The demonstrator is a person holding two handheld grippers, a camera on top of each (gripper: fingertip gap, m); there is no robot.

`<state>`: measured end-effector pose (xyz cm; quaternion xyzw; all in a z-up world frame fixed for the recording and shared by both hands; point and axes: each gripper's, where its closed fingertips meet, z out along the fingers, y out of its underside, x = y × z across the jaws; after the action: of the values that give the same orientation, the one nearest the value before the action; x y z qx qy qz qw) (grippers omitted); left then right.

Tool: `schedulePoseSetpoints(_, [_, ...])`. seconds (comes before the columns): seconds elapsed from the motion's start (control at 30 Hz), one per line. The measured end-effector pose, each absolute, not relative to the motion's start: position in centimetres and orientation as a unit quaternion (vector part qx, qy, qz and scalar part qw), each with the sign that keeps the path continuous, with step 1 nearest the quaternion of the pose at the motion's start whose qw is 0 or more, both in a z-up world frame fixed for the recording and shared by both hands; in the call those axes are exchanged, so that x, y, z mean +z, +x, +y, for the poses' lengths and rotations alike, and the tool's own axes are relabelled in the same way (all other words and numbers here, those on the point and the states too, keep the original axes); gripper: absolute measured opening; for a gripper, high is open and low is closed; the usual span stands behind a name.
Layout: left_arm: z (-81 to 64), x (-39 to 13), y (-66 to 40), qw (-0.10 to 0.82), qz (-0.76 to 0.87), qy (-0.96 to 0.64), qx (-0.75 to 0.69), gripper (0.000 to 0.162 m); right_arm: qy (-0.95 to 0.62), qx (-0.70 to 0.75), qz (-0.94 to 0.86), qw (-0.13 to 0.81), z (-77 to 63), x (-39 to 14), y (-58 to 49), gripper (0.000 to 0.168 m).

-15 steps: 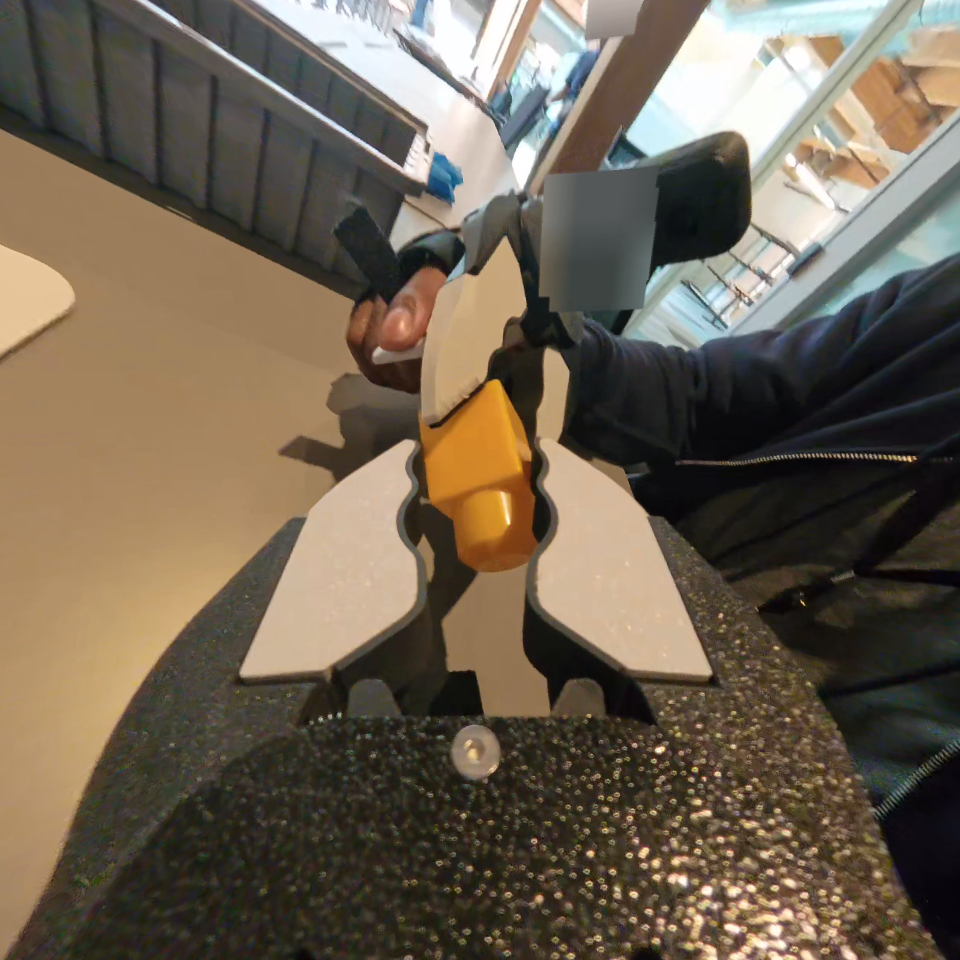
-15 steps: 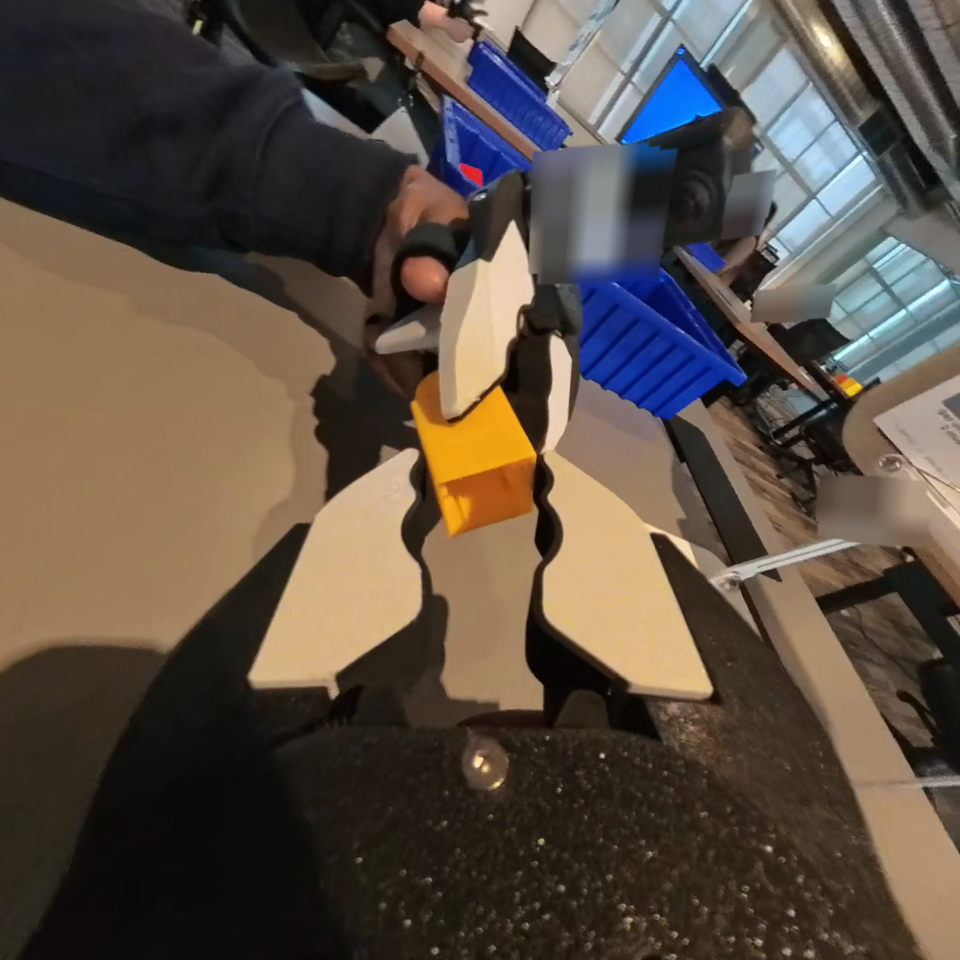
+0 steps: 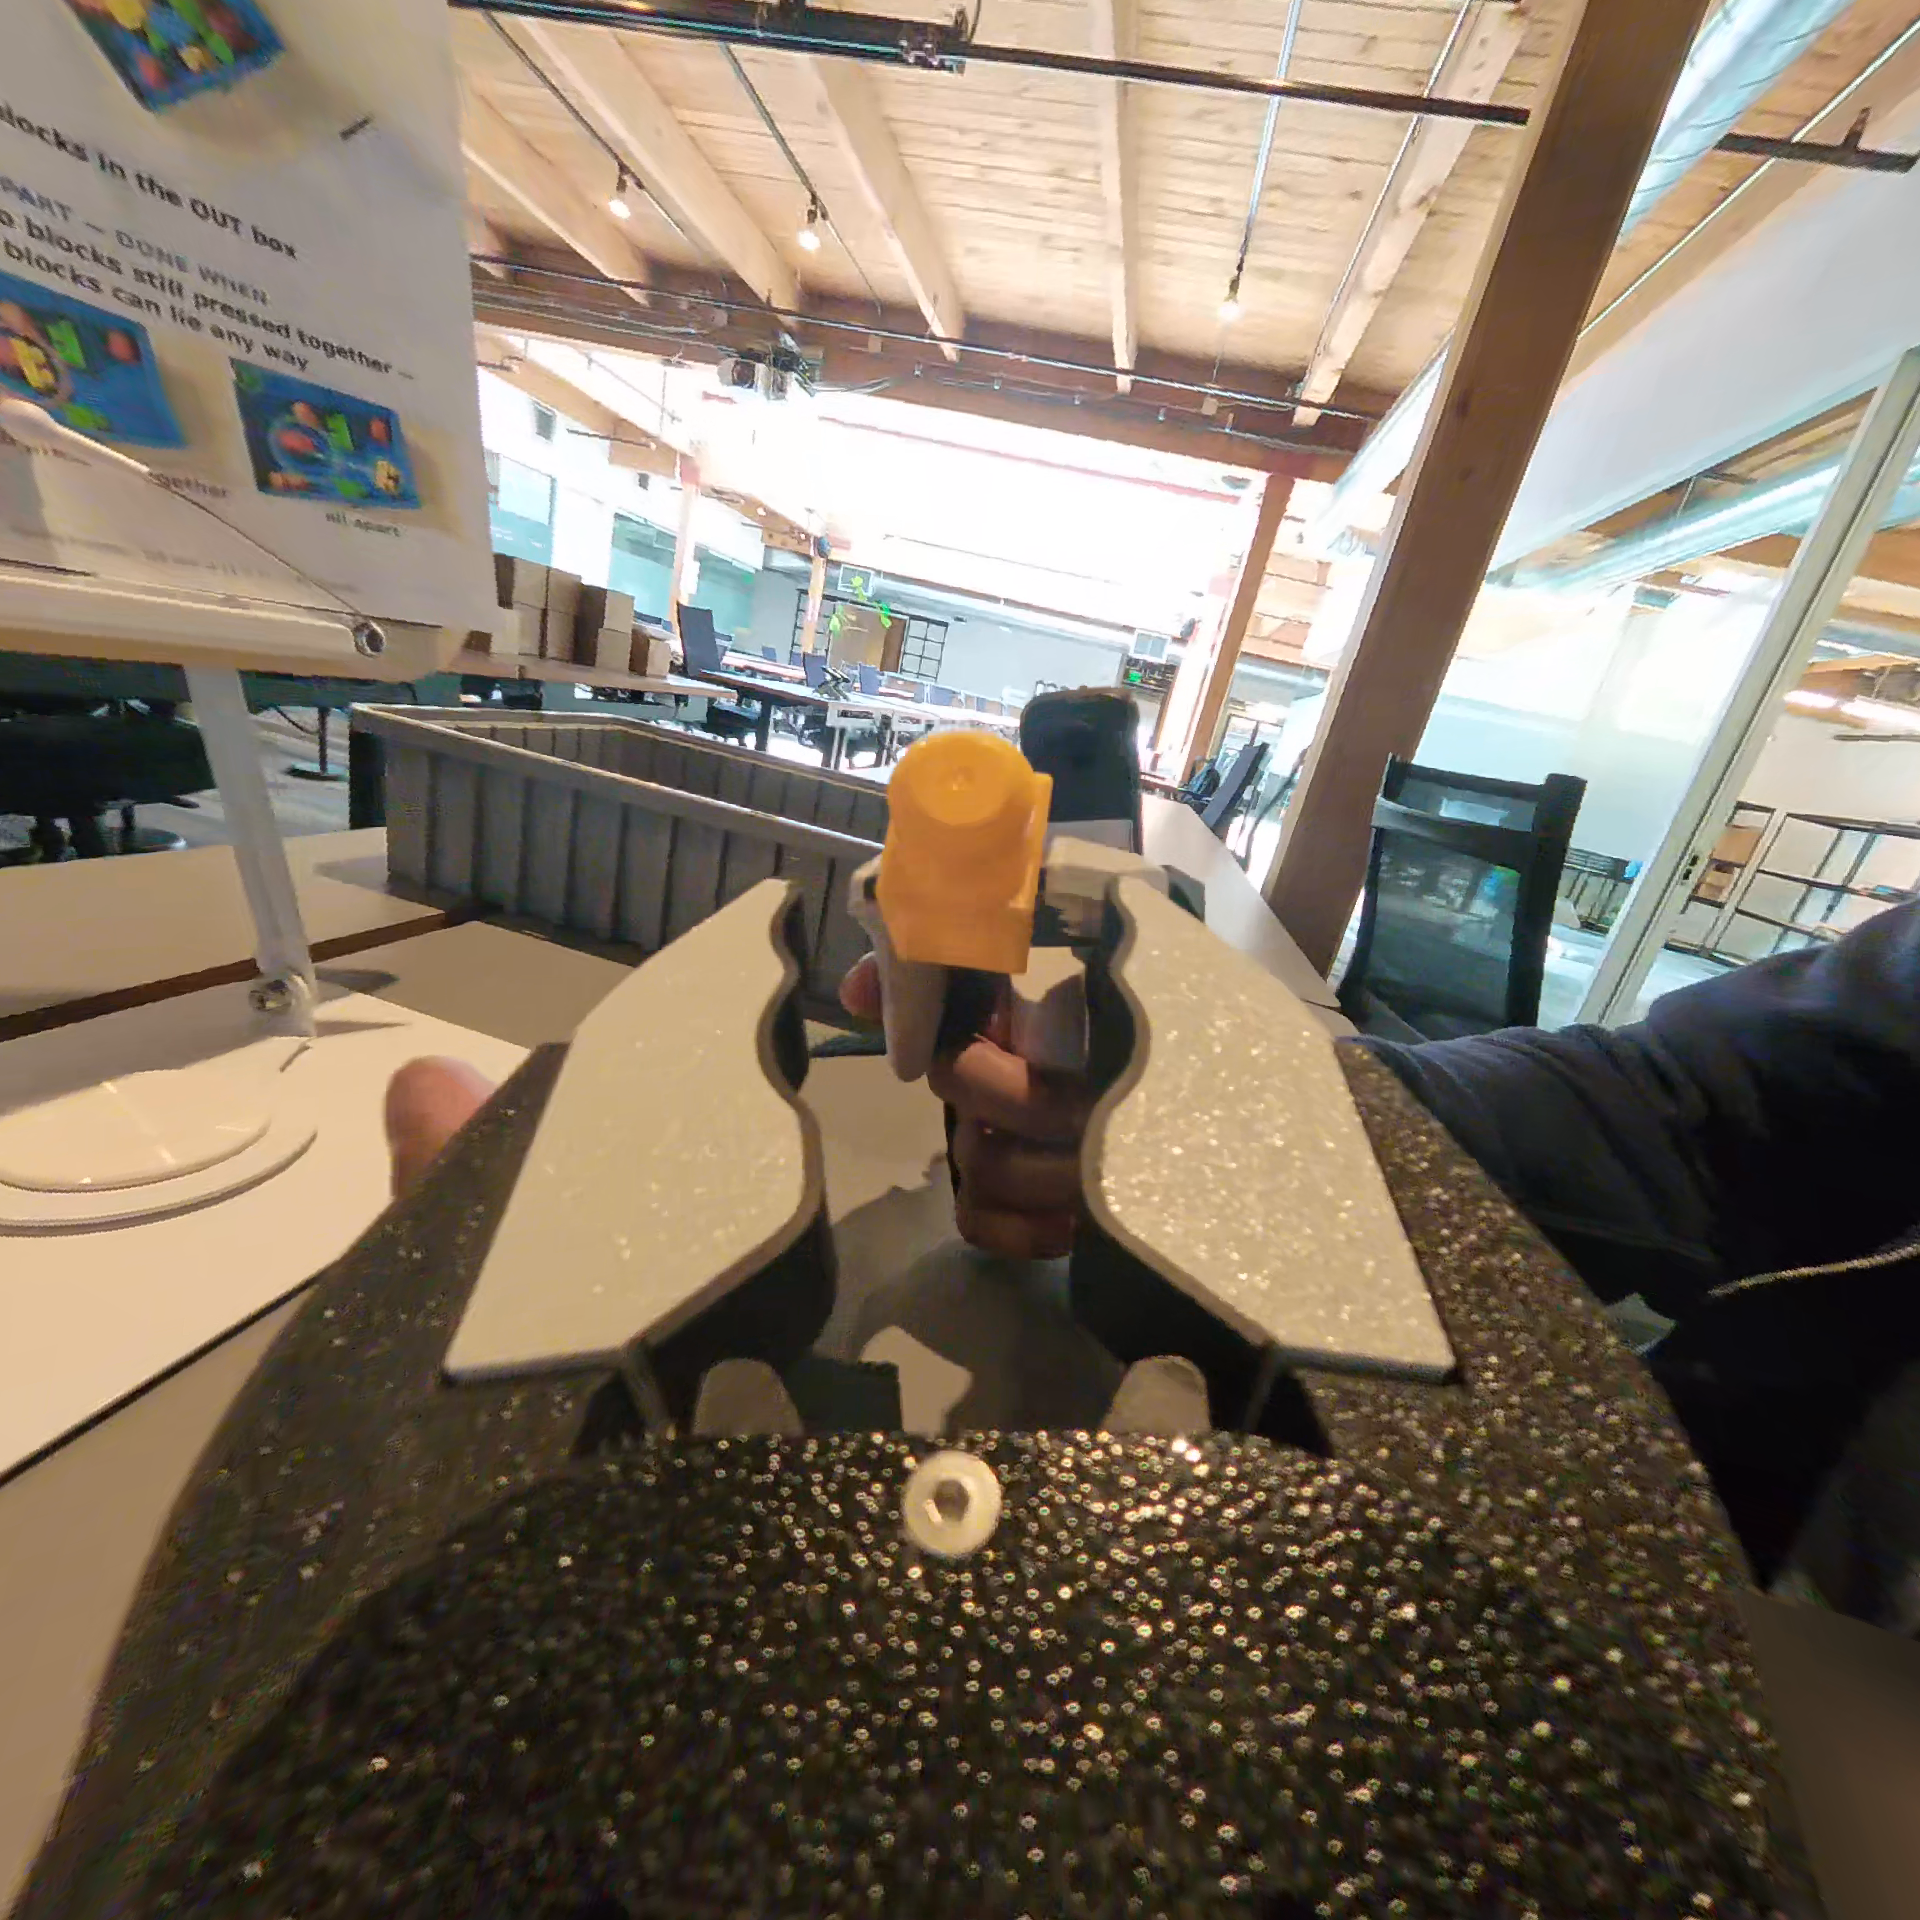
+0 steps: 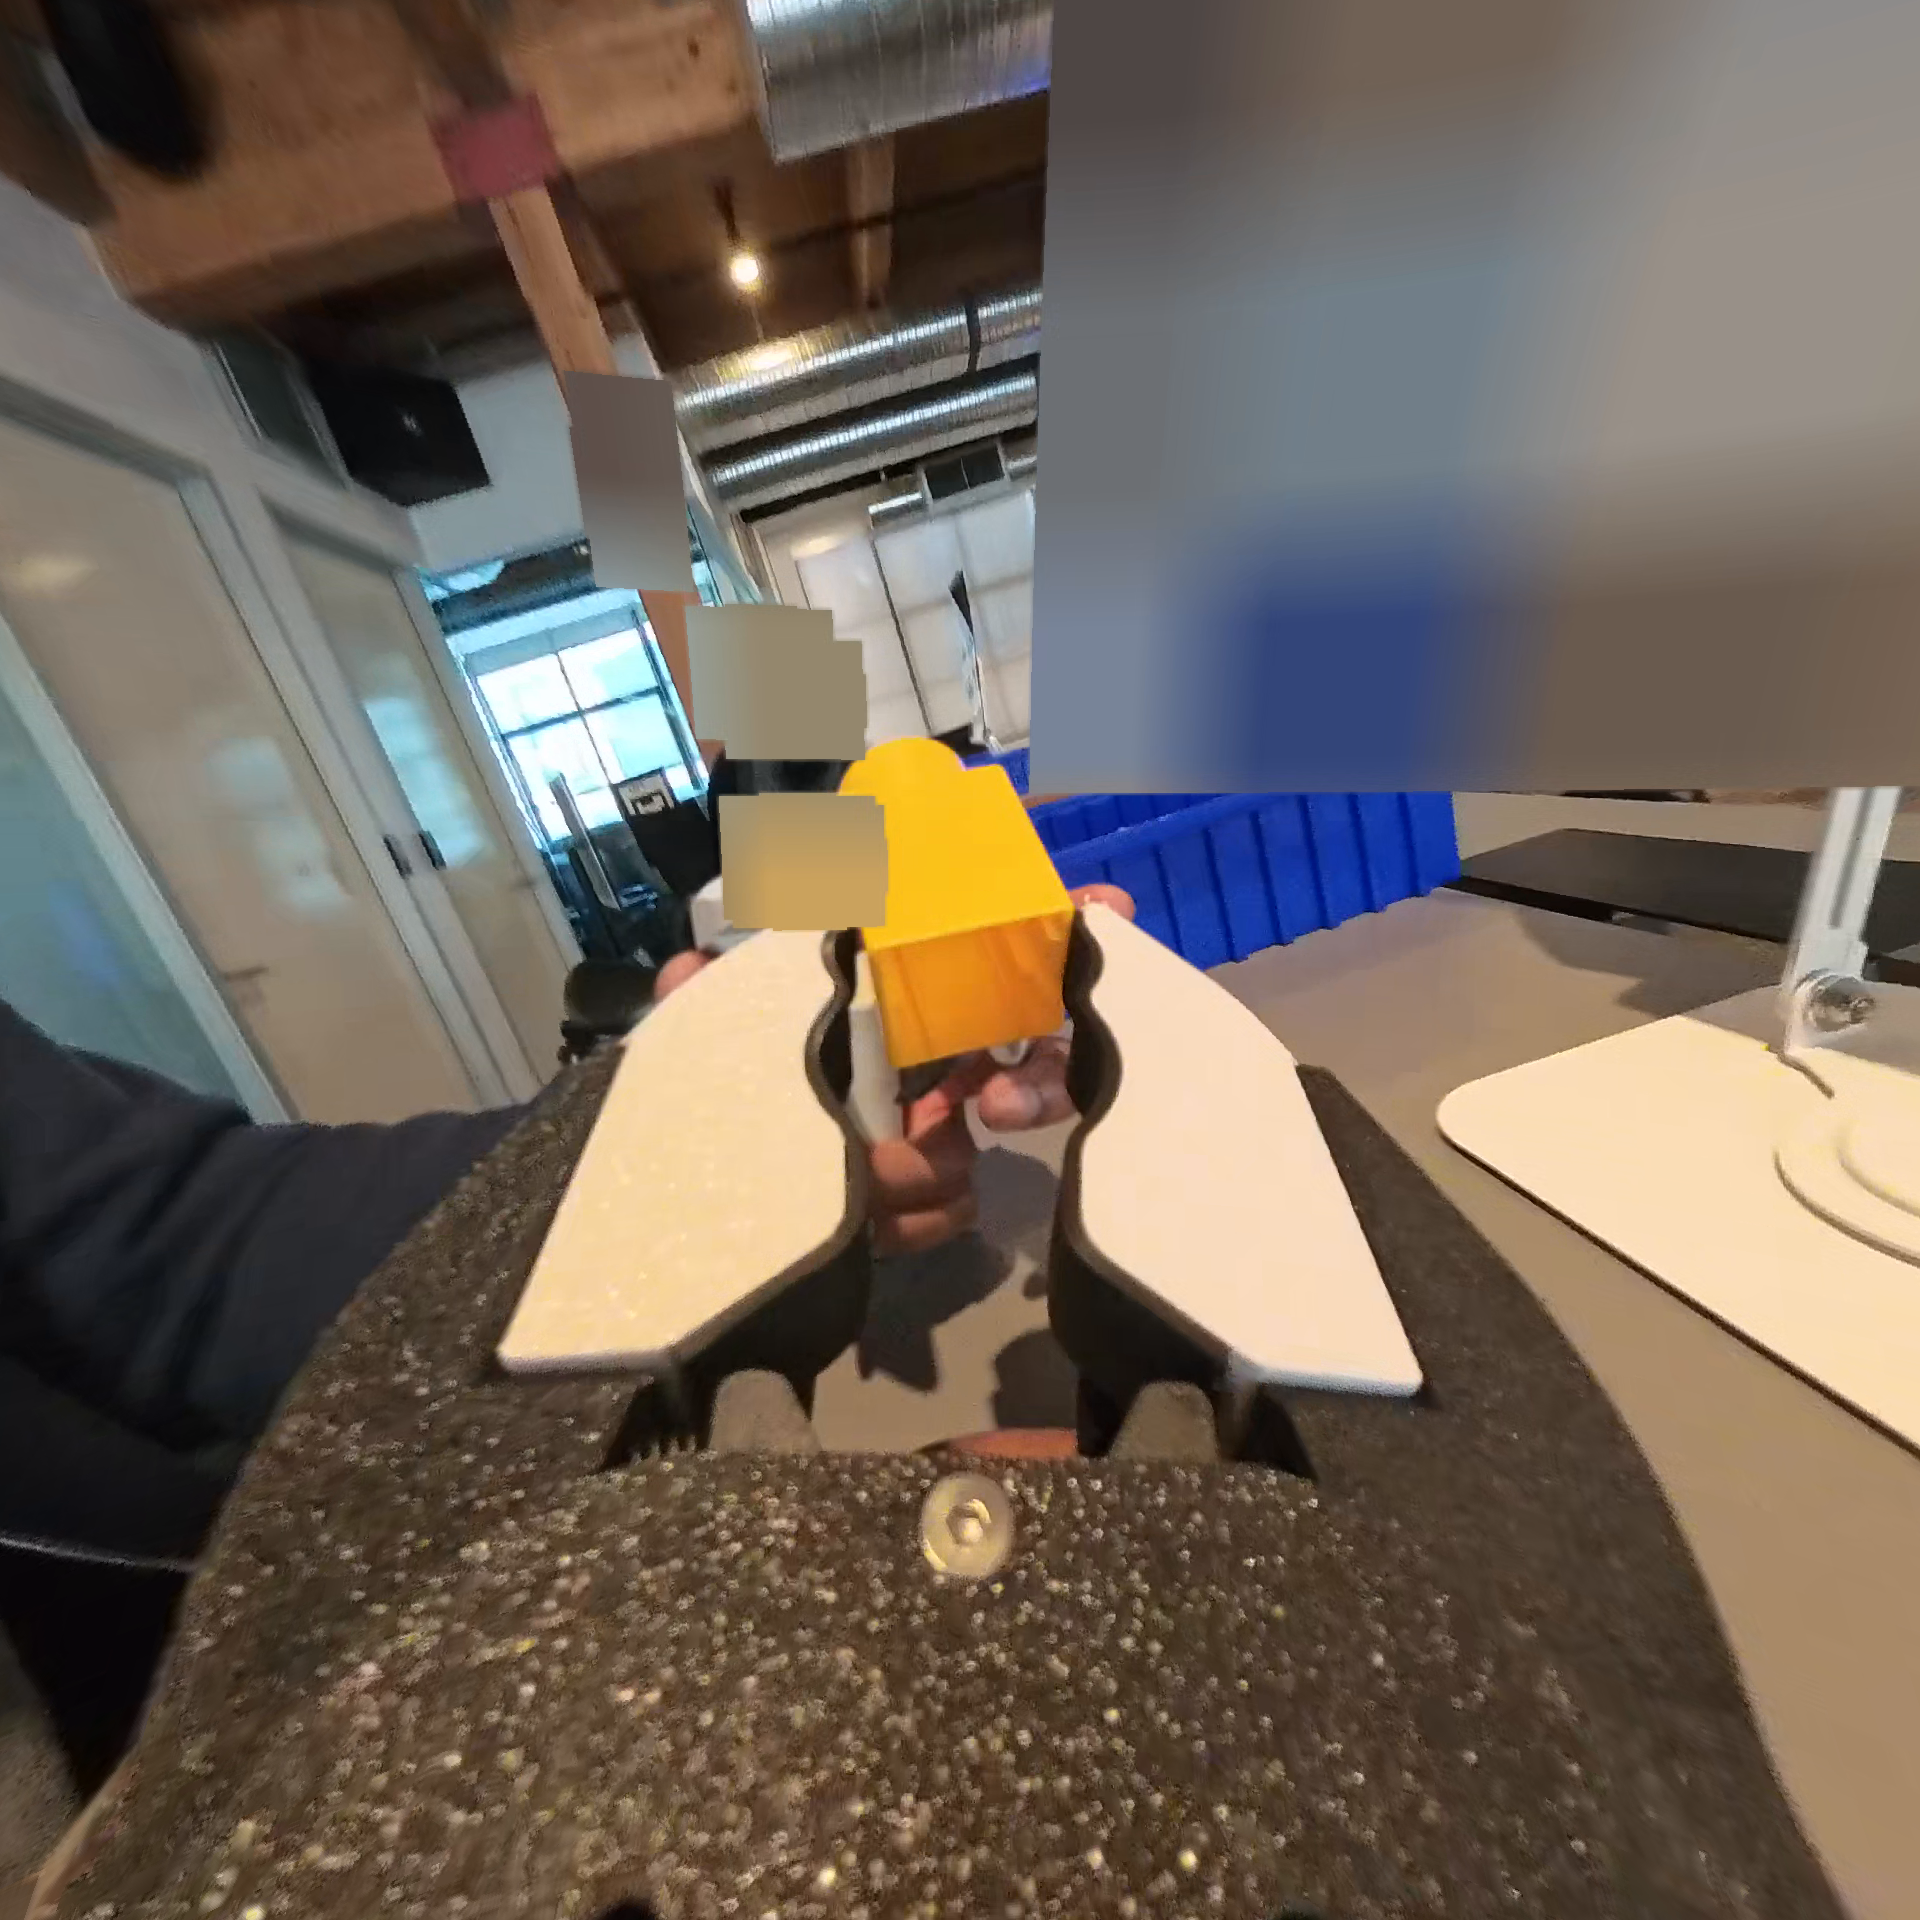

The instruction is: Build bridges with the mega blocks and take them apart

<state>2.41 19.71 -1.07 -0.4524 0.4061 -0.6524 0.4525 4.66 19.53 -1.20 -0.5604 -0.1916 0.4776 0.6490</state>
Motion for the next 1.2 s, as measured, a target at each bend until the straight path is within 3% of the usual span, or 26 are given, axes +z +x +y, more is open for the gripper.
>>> schedulePoseSetpoints(0.17, [19.4,-1.4,3.8,0.474,0.407,-0.459,-0.632,0.05,-0.547,0.508,-0.176,0.642,19.4,-1.1,4.4,0.038])
schedulePoseSetpoints(0.33, [19.0,-1.6,3.8,0.479,0.419,-0.451,-0.626,0.032,-0.54,0.527,-0.166,0.634,19.3,-1.1,4.2,0.038])
schedulePoseSetpoints(0.63, [19.2,-2.4,3.9,0.474,0.433,-0.468,-0.607,0.031,-0.558,0.527,-0.18,0.615,19.5,-1.8,4.3,0.039])
schedulePoseSetpoints(0.8, [19.9,-3.0,3.5,0.465,0.449,-0.494,-0.582,0.031,-0.616,0.434,-0.249,0.608,20.0,-3.4,5.1,0.043])
schedulePoseSetpoints(0.9, [19.7,-3.9,3.2,0.427,0.478,-0.513,-0.571,0.031,-0.643,0.358,-0.328,0.593,19.4,-4.8,5.5,0.047])
schedulePoseSetpoints(1.2, [16.4,-9.6,4.0,0.34,0.633,-0.532,-0.448,0.031,-0.685,0.332,-0.434,0.482,17.2,-9.5,3.9,0.048])
